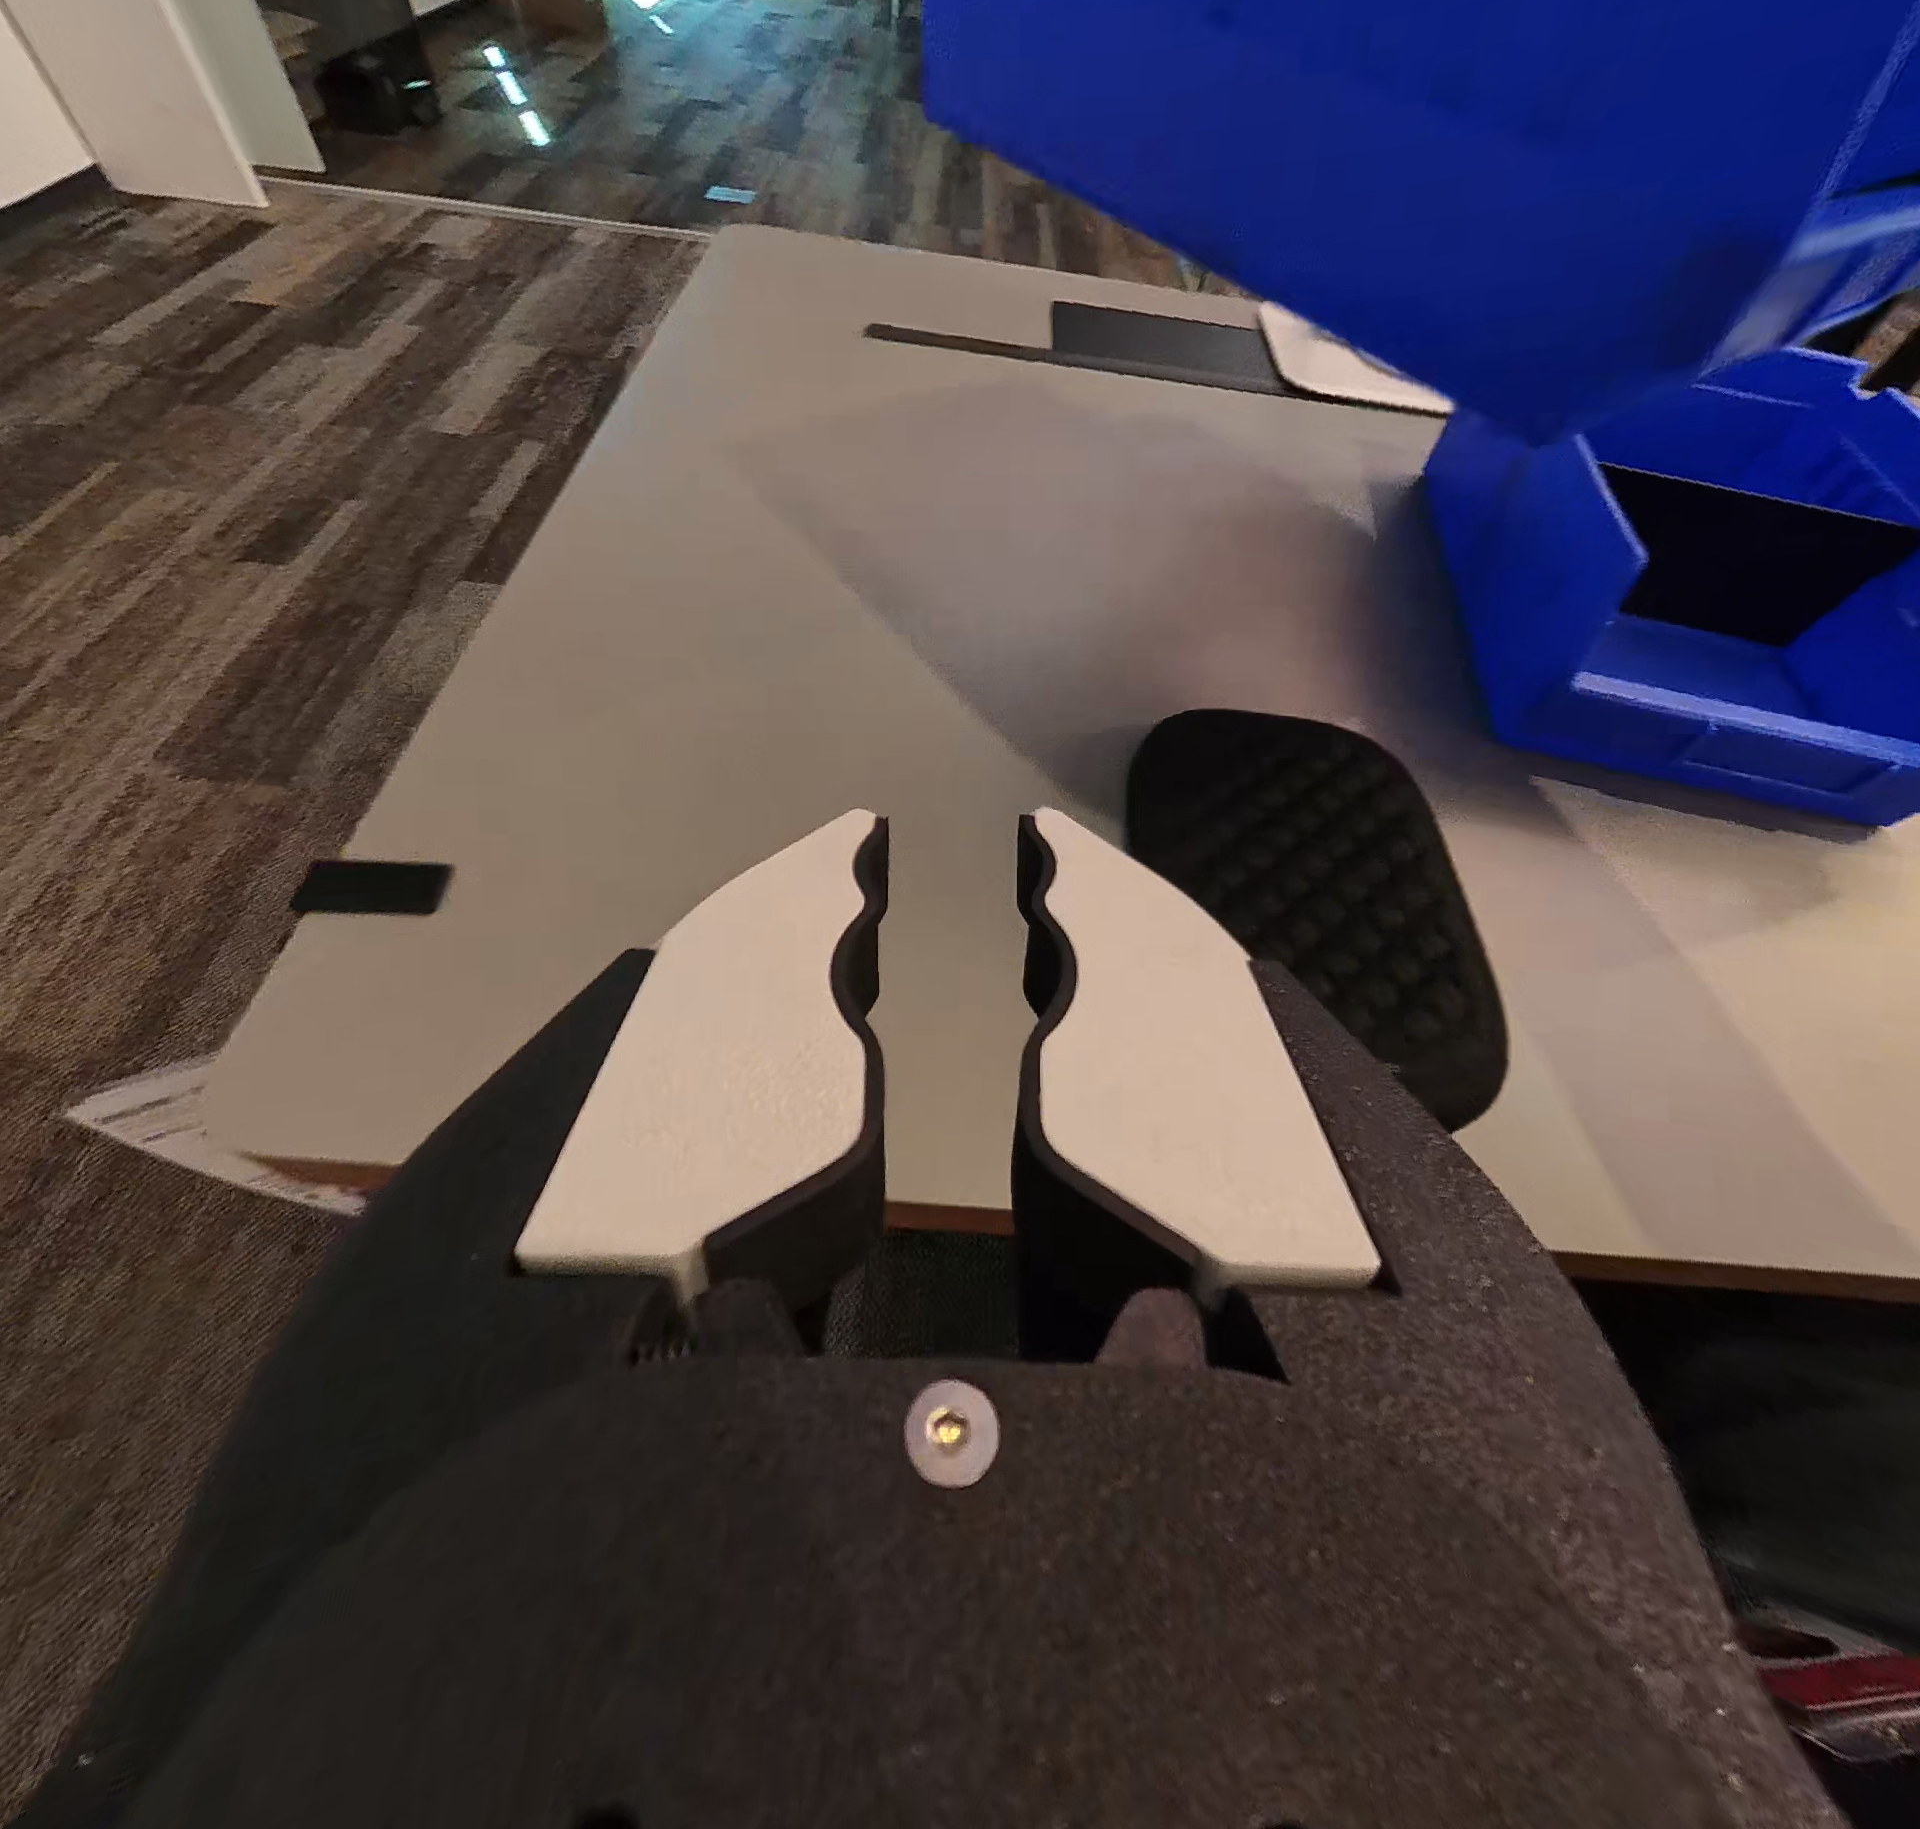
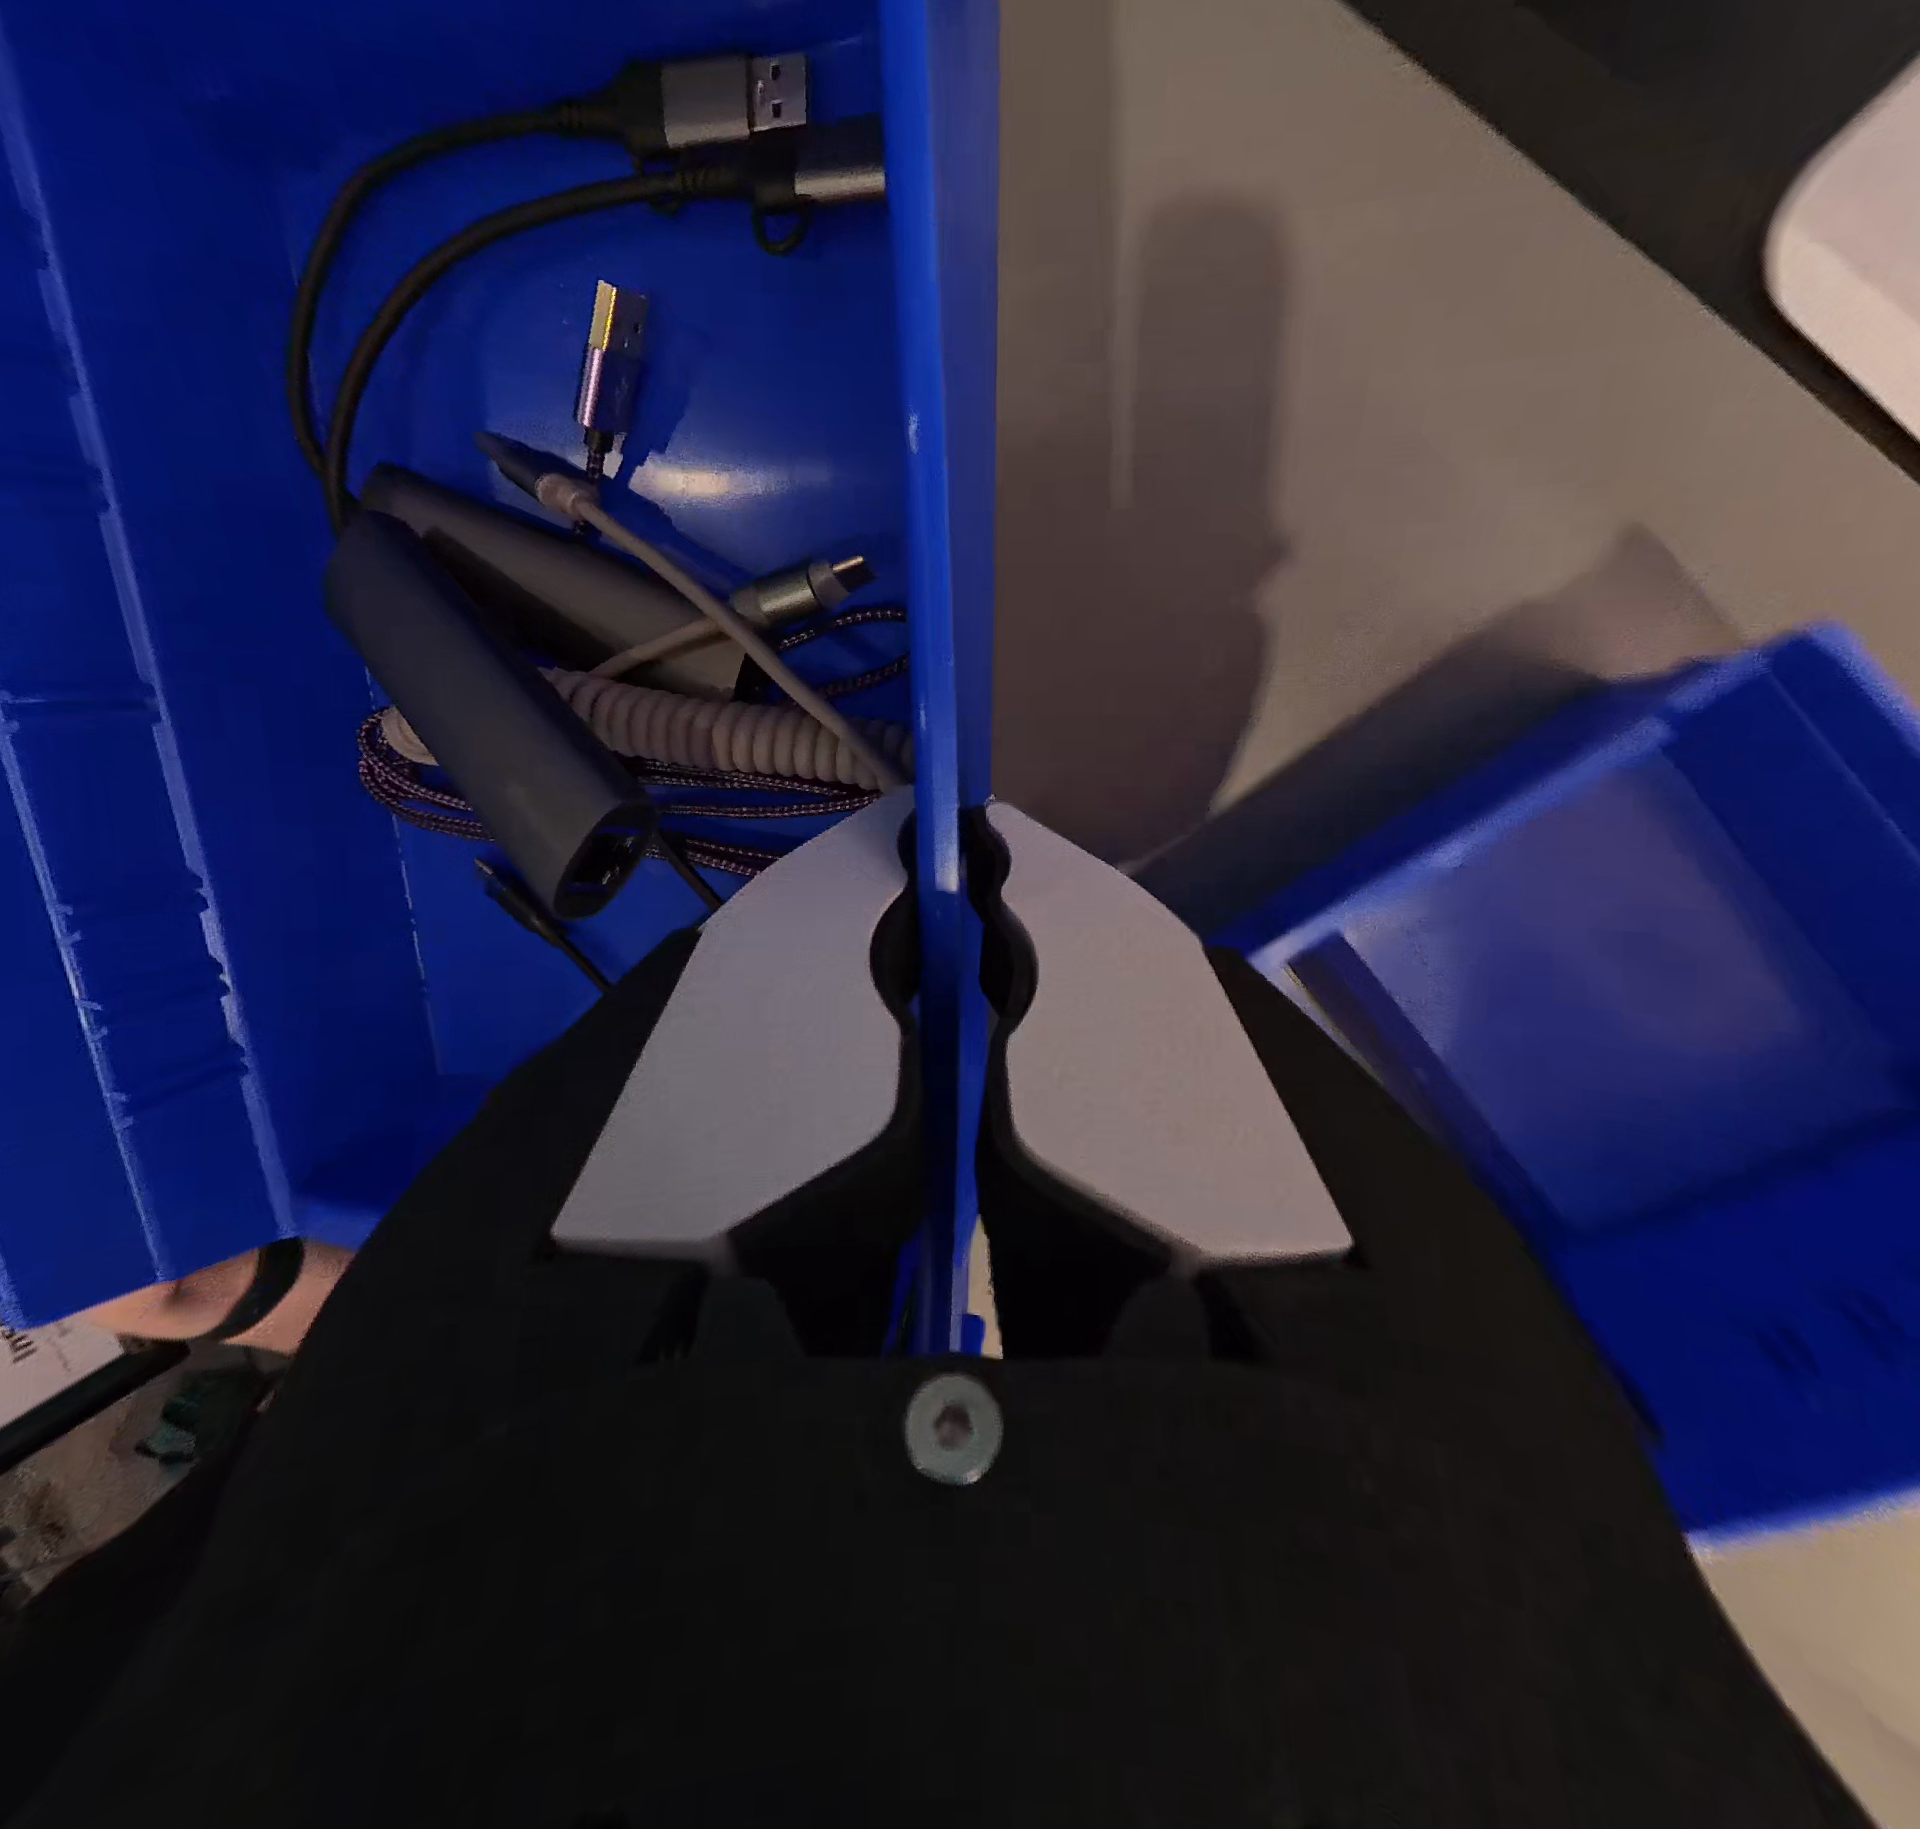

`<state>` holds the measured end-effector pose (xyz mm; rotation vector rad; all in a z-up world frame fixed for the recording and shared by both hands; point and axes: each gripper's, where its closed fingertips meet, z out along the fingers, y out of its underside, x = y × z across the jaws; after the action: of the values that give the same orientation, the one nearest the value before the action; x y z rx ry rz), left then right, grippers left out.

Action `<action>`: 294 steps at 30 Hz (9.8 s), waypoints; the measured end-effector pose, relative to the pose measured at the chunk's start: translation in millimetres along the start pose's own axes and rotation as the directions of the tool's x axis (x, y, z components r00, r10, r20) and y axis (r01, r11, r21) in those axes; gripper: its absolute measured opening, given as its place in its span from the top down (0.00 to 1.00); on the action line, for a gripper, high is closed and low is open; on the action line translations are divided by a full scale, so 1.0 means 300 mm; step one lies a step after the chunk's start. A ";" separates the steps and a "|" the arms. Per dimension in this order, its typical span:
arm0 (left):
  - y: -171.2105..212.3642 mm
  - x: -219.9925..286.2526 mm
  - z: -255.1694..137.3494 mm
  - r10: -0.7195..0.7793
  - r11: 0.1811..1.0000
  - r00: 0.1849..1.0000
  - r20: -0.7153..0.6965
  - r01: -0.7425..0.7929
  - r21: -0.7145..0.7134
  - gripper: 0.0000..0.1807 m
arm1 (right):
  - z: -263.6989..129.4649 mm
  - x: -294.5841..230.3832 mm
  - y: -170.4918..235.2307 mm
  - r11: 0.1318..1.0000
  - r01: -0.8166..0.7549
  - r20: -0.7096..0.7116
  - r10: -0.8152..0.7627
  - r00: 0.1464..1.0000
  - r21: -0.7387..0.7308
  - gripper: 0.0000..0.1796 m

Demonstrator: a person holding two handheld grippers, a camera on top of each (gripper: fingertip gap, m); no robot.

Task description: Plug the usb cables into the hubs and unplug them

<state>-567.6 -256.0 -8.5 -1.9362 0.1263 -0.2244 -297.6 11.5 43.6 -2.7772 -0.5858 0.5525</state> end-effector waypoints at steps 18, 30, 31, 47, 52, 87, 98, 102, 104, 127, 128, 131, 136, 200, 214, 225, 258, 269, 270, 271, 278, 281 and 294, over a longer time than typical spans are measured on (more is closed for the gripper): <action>0.073 -0.117 0.121 -0.048 0.997 0.997 0.065 0.052 -0.051 0.86 | 0.603 -0.135 -0.069 1.000 -0.018 -0.065 0.017 0.998 -0.012 0.96; 0.007 -0.062 0.432 0.099 0.994 0.972 0.215 -0.087 -0.062 0.79 | 0.512 -0.176 -0.078 0.998 0.031 -0.021 -0.030 0.999 0.052 0.90; 0.011 -0.069 0.452 0.109 0.993 0.967 0.231 -0.095 -0.072 0.77 | 0.474 -0.163 -0.089 0.995 0.048 -0.032 -0.045 0.998 0.084 0.87; 0.019 -0.241 0.584 0.140 0.976 0.986 0.094 -0.121 -0.183 0.92 | -0.361 -0.063 0.216 0.890 -0.068 0.767 -0.348 0.540 0.452 1.00; -0.007 -0.320 0.631 0.239 0.952 0.967 0.091 -0.215 -0.219 0.93 | -0.426 0.107 0.339 0.878 -0.126 0.717 -0.285 0.636 0.461 1.00; -0.074 -0.434 0.774 0.259 0.946 0.964 -0.059 -0.266 -0.183 0.97 | 0.001 0.866 0.695 0.929 -0.343 -0.388 0.370 0.844 0.140 0.96; -0.077 -0.475 0.774 0.228 0.943 0.973 -0.034 -0.229 -0.240 0.97 | -0.073 0.983 0.781 0.925 -0.355 -0.337 0.380 0.861 0.136 0.98; -0.125 -0.459 0.730 0.131 0.988 0.991 -0.020 -0.132 -0.076 0.90 | -0.090 1.024 0.789 0.927 -0.355 -0.328 0.375 0.867 0.120 0.98; -0.150 -0.460 0.677 0.098 0.995 0.995 0.000 -0.098 -0.006 0.87 | -0.097 1.049 0.783 0.930 -0.349 -0.330 0.367 0.869 0.116 0.98; -0.093 -0.307 0.262 0.182 0.982 0.967 0.180 -0.169 -0.081 0.91 | -0.454 1.667 1.225 0.878 -0.443 -0.340 0.478 0.810 0.182 0.98; -0.101 -0.295 0.265 0.177 0.983 0.969 0.174 -0.166 -0.074 0.91 | -0.478 1.694 1.268 0.875 -0.448 -0.347 0.484 0.803 0.182 0.98; -0.124 -0.266 0.271 0.174 0.984 0.970 0.168 -0.166 -0.058 0.91 | -0.545 1.768 1.393 0.859 -0.474 -0.347 0.511 0.786 0.190 0.98; -0.147 -0.233 0.268 0.167 0.986 0.971 0.173 -0.161 -0.044 0.91 | -0.637 1.877 1.559 0.851 -0.489 -0.354 0.524 0.775 0.190 0.98; -0.075 0.243 0.638 0.151 0.986 0.976 0.156 -0.160 0.042 0.86 | -0.734 1.981 1.675 0.772 -0.506 -0.408 0.633 0.657 0.383 0.89; -0.969 0.534 0.432 0.317 0.927 0.947 0.061 -0.322 0.190 0.68 | -1.313 1.417 1.049 0.662 0.018 -0.489 0.535 0.689 0.749 0.70; -0.927 0.796 0.578 0.328 0.912 0.944 0.041 -0.327 0.249 0.56 | -1.011 0.889 0.711 0.679 0.204 -0.524 0.305 0.795 0.705 0.61; -0.090 0.900 1.004 0.129 0.982 0.990 -0.051 -0.134 -0.132 0.24 | -0.109 0.935 0.787 0.790 -0.018 -0.492 0.399 0.774 0.612 0.23; 0.037 0.897 1.072 0.164 0.957 0.986 0.009 -0.157 -0.245 0.27 | 0.049 0.992 0.822 0.802 -0.167 -0.439 0.473 0.764 0.573 0.21; 0.058 0.906 1.077 0.165 0.947 0.986 -0.009 -0.161 -0.276 0.32 | 0.062 0.992 0.823 0.804 -0.181 -0.433 0.477 0.765 0.566 0.21; 0.075 0.909 1.084 0.169 0.940 0.985 -0.012 -0.165 -0.298 0.35 | 0.075 0.992 0.823 0.804 -0.194 -0.423 0.481 0.768 0.562 0.21; 0.169 0.888 1.141 0.200 0.903 0.979 0.033 -0.171 -0.394 0.25 | 0.136 1.013 0.835 0.815 -0.230 -0.435 0.496 0.752 0.531 0.19; 0.179 0.885 1.147 0.164 0.898 0.986 0.026 -0.138 -0.417 0.24 | 0.136 1.014 0.833 0.810 -0.226 -0.435 0.500 0.749 0.541 0.19; 0.194 0.884 1.154 0.110 0.889 0.994 0.004 -0.096 -0.448 0.22 | 0.136 1.014 0.835 0.807 -0.228 -0.436 0.505 0.745 0.545 0.19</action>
<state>-232.6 -14.2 -160.0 -2.3843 0.2820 -0.0994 27.4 -73.6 -166.2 -2.3961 0.2396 -0.0937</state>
